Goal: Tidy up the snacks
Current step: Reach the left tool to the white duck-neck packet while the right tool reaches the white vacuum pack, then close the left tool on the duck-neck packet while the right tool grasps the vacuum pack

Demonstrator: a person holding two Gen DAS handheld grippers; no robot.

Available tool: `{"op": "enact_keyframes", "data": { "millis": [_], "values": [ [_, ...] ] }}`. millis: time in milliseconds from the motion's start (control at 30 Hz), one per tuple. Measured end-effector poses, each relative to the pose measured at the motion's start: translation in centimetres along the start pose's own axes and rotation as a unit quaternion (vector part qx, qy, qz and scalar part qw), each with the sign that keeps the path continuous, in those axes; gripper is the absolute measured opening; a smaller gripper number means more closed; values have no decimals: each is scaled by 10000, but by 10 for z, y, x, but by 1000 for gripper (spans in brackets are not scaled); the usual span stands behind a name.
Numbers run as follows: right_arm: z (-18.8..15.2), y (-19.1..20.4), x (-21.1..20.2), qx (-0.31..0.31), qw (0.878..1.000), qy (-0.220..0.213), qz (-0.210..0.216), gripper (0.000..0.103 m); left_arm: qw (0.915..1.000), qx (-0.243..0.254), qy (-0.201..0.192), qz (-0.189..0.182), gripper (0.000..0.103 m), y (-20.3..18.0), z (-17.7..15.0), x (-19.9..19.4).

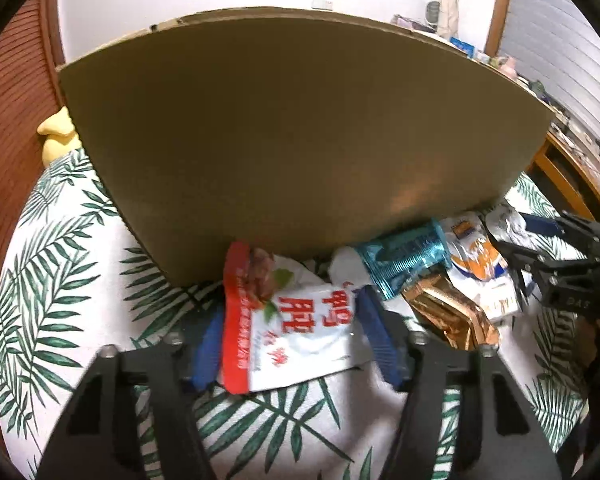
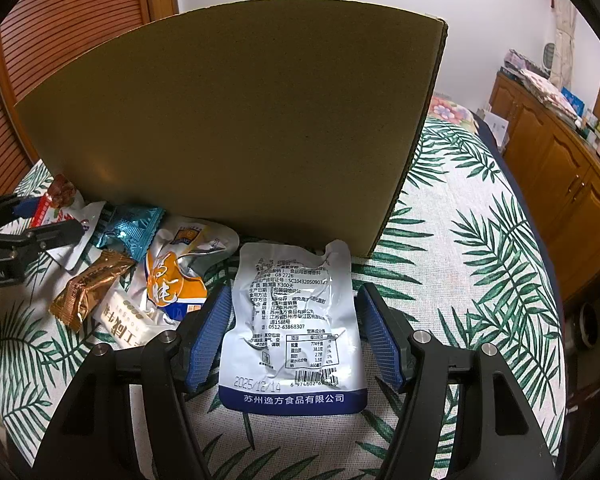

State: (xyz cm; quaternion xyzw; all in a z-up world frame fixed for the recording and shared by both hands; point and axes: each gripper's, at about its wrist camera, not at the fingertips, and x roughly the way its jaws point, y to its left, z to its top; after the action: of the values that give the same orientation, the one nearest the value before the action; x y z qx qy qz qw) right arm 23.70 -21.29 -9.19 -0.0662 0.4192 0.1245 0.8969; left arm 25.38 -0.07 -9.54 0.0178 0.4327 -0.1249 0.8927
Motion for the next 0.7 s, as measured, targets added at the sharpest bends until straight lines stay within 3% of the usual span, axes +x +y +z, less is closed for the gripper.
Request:
{"op": "enact_keyframes", "data": {
  "millis": [100,233,700],
  "values": [
    [0,0,0,-2,10000,0,-1,67,9999,137,-67,37,48,-5,-2,-5],
    [0,0,0,0,10000,0,-1,67,10000,52,-31,-46,47,-3,-5,-10],
    [0,0,0,1,10000,1,-2,68,9989,30,-474,-32,48,-2,-20,-56]
  ]
}}
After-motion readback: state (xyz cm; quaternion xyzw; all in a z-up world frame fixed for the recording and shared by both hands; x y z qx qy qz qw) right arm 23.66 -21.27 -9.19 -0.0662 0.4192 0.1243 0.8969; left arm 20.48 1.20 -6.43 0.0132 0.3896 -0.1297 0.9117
